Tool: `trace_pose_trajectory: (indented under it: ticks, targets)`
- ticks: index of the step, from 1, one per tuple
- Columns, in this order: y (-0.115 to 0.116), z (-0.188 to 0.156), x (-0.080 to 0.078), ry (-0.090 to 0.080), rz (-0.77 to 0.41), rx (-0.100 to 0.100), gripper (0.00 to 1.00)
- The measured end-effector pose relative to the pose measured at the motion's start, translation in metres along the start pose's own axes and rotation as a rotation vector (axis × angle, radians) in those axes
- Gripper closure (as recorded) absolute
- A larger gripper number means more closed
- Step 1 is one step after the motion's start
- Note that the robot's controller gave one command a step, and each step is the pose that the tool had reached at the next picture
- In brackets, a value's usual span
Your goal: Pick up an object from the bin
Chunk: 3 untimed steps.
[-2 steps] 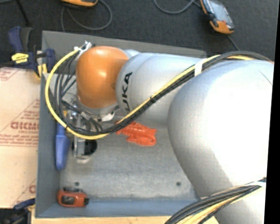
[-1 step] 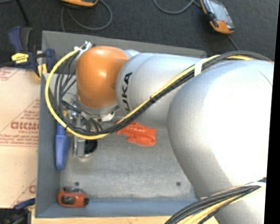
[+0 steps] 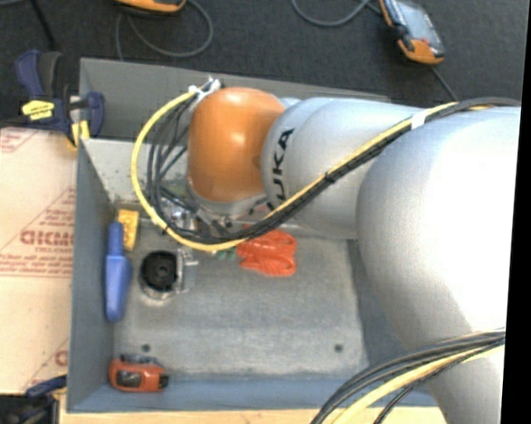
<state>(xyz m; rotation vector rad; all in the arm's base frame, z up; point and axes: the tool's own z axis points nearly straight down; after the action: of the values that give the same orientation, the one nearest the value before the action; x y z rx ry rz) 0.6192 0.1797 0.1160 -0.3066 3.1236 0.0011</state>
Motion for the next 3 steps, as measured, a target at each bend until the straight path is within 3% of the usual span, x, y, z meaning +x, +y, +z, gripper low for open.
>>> trace_pose_trajectory:
  ticks: [1,2,3]
  targets:
    - [-0.032,0.025,0.013,-0.003,-0.09,0.001,0.0]
    - [-0.027,0.041,0.04,0.001,-0.122,0.002,0.0]
    - [0.001,0.04,0.042,-0.001,0.021,-0.001,0.0]
